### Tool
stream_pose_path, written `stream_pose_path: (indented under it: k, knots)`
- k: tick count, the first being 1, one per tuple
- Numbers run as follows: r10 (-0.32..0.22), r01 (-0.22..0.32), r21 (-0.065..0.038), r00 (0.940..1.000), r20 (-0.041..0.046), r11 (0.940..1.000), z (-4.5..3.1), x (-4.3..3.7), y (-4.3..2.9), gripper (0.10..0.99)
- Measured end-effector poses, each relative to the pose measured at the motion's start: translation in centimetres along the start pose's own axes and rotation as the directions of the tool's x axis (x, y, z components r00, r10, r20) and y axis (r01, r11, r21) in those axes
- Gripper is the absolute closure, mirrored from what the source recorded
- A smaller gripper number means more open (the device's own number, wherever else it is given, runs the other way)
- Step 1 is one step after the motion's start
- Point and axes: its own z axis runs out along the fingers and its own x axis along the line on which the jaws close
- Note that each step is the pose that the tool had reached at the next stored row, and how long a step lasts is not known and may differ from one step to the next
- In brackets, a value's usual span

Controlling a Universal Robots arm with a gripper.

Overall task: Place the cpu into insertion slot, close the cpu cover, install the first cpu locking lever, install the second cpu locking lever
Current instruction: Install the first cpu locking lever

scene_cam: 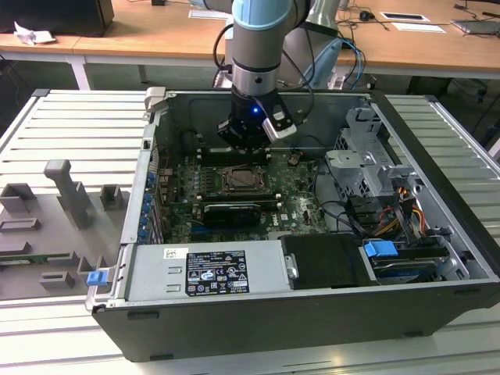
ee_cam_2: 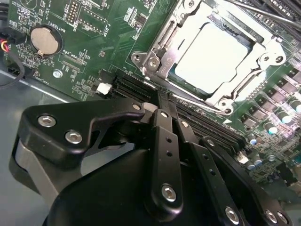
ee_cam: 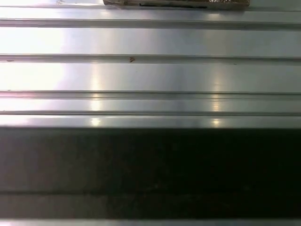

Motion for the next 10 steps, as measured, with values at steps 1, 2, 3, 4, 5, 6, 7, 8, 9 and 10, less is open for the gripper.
stream_pose_path:
  k: [1,2,3,4,5,6,7,8,9,10]
  knots:
    - [0.000,0.000,0.002,1.0000,0.0000,1.0000,0.14,-0.02,-0.01,0.980]
    - [0.000,0.000,0.004,1.0000,-0.0001,1.0000,0.21,-0.04,-0.02,0.980]
    - [0.000,0.000,0.005,1.0000,-0.0002,1.0000,0.25,-0.05,-0.02,0.980]
    - [0.000,0.000,0.007,1.0000,-0.0004,1.0000,0.26,-0.05,-0.02,0.980]
    - [0.000,0.000,0.008,1.0000,-0.0002,1.0000,0.29,-0.06,-0.03,0.980]
    - [0.000,0.000,0.010,1.0000,-0.0002,1.0000,0.31,-0.06,-0.03,0.980]
    - [0.000,0.000,0.012,1.0000,-0.0002,0.9999,0.34,-0.06,-0.03,0.980]
    - [0.000,0.000,0.013,1.0000,-0.0001,0.9999,0.39,-0.06,-0.04,0.980]
    - [0.000,0.000,0.012,1.0000,0.0003,0.9999,0.48,-0.06,-0.03,0.980]
    - [0.000,0.000,0.013,1.0000,-0.0001,0.9999,0.55,-0.05,-0.05,0.980]
